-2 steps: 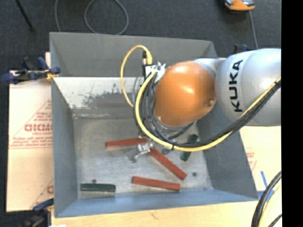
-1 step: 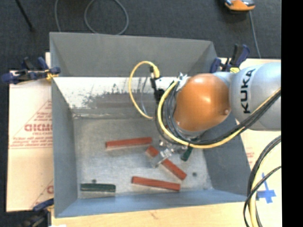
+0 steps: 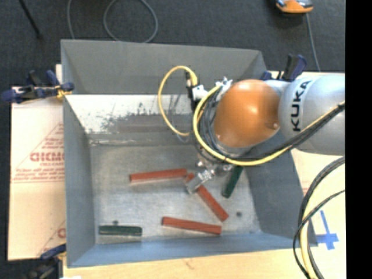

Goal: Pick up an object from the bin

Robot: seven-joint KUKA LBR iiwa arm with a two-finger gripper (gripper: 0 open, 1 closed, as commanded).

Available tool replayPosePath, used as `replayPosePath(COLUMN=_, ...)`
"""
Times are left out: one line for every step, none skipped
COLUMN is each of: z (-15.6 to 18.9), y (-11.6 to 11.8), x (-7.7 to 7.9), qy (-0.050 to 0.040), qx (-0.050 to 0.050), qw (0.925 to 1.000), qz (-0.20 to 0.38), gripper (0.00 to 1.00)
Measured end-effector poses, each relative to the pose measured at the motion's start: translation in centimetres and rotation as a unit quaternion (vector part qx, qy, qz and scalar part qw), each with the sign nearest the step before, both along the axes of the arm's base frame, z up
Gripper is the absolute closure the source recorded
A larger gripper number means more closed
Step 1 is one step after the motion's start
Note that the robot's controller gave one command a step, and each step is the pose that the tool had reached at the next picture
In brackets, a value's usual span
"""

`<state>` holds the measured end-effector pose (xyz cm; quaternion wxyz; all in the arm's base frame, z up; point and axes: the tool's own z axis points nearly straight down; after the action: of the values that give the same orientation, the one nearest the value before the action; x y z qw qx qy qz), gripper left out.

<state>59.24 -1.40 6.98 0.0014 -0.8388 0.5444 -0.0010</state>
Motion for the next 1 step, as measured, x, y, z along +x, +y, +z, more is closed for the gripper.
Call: replayPosePath(z=0.14, y=0.18, x=-0.1, qy=0.0015, qx=0.001, qw=1.0, qz=-0.001, gripper=1.0)
